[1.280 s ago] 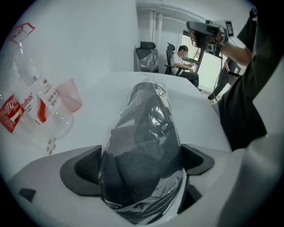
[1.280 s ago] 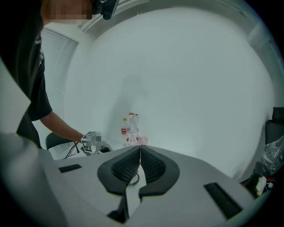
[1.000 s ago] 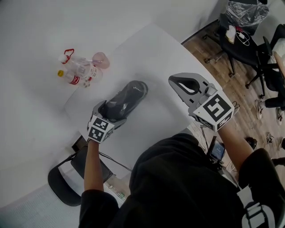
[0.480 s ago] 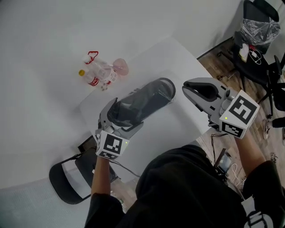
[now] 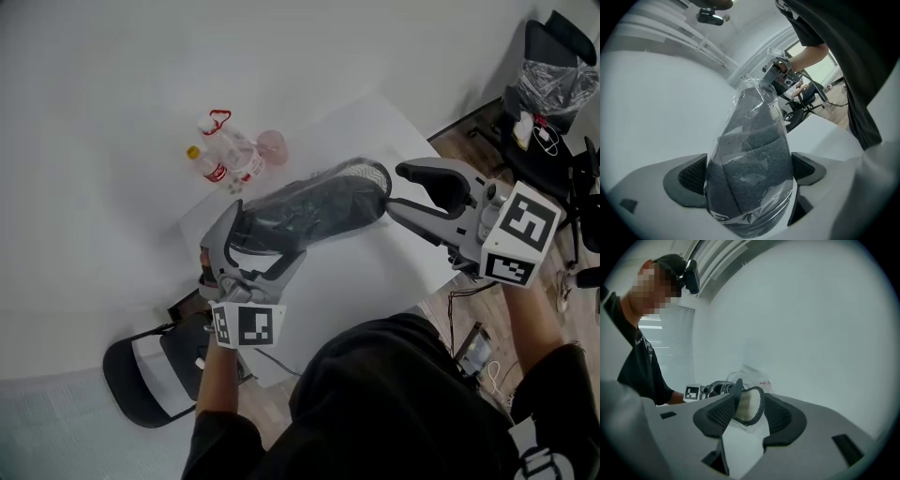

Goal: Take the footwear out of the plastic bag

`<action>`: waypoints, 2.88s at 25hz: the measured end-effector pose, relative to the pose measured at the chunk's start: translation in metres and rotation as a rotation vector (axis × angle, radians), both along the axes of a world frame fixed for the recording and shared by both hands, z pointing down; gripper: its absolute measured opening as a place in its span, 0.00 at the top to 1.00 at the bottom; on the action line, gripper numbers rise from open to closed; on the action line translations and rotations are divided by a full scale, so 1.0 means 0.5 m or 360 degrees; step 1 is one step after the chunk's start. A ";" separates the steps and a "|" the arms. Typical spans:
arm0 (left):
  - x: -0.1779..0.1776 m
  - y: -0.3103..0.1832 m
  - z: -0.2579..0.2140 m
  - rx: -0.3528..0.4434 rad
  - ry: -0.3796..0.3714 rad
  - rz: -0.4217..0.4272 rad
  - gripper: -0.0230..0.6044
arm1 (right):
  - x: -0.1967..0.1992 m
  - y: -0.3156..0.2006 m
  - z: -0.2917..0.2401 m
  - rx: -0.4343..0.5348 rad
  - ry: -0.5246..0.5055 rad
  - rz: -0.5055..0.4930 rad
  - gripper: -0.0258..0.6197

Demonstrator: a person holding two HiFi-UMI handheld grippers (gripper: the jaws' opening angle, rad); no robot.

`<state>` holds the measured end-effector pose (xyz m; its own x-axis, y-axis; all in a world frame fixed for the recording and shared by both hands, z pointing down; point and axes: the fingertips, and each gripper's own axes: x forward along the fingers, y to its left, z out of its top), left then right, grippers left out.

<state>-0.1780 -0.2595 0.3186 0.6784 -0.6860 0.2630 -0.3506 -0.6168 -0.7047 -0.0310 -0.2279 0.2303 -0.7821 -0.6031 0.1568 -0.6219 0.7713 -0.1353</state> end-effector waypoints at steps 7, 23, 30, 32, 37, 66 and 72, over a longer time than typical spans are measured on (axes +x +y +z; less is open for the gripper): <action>-0.001 0.012 -0.044 0.0204 0.0021 -0.0004 0.07 | -0.009 0.011 -0.017 0.0013 0.0012 -0.0055 0.58; 0.027 0.036 -0.045 0.0440 -0.0171 0.0093 0.07 | -0.053 0.046 0.018 -0.0092 0.0207 -0.0310 0.58; 0.025 0.039 -0.037 0.0450 -0.0179 0.0136 0.07 | -0.047 0.041 0.033 -0.0021 0.0409 -0.0317 0.58; 0.025 0.038 -0.037 0.0461 -0.0195 0.0133 0.07 | -0.054 0.042 0.038 -0.0035 0.0401 -0.0346 0.58; 0.024 0.030 -0.022 0.0386 -0.0223 0.0126 0.07 | -0.077 0.094 0.037 -0.0042 0.0377 -0.0617 0.71; -0.002 0.049 0.122 -0.0821 -0.0398 0.0326 0.09 | -0.114 0.110 0.110 0.0370 0.0894 -0.0723 0.84; 0.048 0.099 0.175 -0.0952 -0.0523 0.0436 0.26 | -0.116 0.117 0.101 0.0449 0.0921 -0.0824 0.84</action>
<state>-0.1539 -0.2097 0.4060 0.6265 -0.1785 0.7587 0.0429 -0.9640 -0.2622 -0.0892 -0.1692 0.2807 -0.8139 -0.2654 0.5169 -0.0902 0.9366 0.3387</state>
